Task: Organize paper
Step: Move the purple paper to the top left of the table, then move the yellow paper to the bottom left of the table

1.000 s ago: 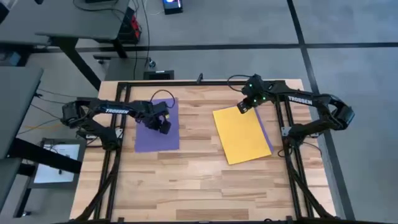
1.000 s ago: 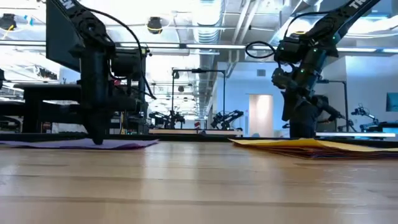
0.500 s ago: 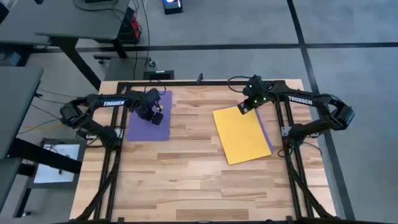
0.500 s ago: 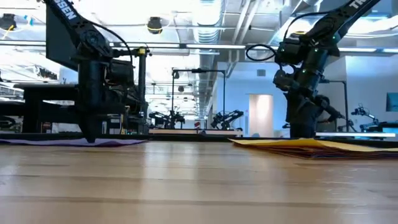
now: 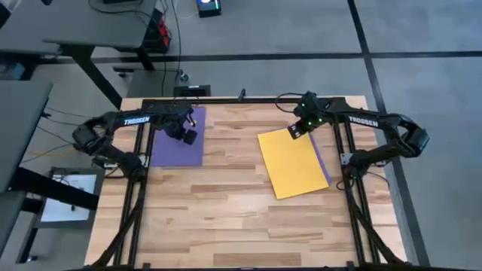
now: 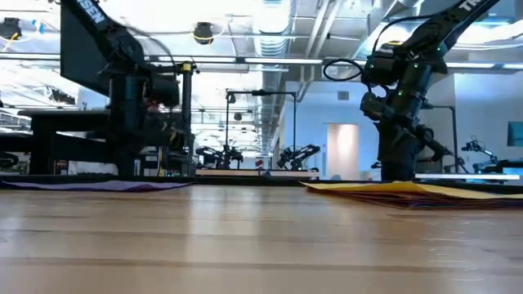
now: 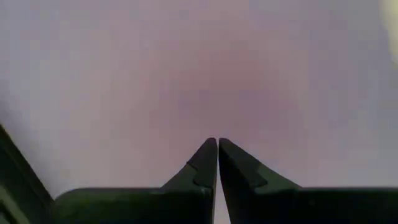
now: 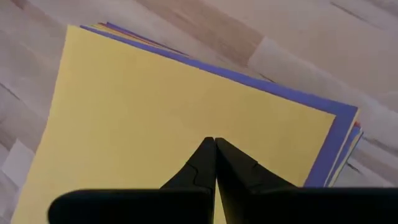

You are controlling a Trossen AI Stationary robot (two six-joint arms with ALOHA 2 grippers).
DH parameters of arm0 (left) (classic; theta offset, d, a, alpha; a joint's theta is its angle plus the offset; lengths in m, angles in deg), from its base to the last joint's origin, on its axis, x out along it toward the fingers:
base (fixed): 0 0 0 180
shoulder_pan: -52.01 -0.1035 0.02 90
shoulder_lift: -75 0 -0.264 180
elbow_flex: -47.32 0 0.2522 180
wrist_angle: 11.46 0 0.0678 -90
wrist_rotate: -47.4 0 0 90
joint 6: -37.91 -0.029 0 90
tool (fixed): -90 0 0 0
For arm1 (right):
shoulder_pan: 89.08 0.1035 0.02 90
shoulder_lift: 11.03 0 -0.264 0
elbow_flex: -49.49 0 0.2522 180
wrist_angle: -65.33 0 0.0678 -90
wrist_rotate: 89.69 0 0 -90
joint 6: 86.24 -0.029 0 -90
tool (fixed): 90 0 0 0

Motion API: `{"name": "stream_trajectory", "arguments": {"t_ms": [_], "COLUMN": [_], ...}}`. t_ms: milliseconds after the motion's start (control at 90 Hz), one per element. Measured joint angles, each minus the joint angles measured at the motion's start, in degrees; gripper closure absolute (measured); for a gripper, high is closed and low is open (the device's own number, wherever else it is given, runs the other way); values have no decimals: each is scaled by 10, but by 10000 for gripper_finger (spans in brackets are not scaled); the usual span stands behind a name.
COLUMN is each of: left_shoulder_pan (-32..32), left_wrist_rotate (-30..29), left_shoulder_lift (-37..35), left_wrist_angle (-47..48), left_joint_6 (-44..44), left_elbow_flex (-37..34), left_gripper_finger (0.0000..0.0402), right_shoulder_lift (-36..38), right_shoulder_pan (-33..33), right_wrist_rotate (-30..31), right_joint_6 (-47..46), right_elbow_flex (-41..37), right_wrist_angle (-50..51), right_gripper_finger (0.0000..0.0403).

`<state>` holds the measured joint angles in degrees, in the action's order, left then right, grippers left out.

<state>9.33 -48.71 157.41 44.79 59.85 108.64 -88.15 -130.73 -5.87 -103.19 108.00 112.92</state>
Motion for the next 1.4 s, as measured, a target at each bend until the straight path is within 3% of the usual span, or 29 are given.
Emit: {"name": "stream_trajectory", "arguments": {"t_ms": [156,311,478,589,767,944,1100,1400], "left_shoulder_pan": [60,128,163,193,245,268,283,288], "left_wrist_rotate": [4,31,151,203,242,254,245,210], "left_shoulder_lift": [-17,11,145,245,366,447,482,481], "left_wrist_angle": [-8,-176,-362,-418,-380,-344,-316,-276], "left_joint_6": [24,25,79,76,2,-11,-2,-36], "left_elbow_flex": [86,141,196,276,427,514,528,515], "left_gripper_finger": [402,402,402,402,402,402,402,402], "right_shoulder_lift": [0,0,-9,-13,-13,-13,-14,-65], "right_shoulder_pan": [-8,-35,-73,-82,-87,-82,-83,-78], "right_wrist_rotate": [6,66,66,70,69,62,63,64], "right_joint_6": [-26,-30,-13,-9,2,8,10,24], "right_elbow_flex": [2,-10,-39,-62,-67,-67,-67,-65], "right_wrist_angle": [36,37,35,23,10,8,-2,-7], "right_gripper_finger": [403,403,403,403,403,403,403,403]}}
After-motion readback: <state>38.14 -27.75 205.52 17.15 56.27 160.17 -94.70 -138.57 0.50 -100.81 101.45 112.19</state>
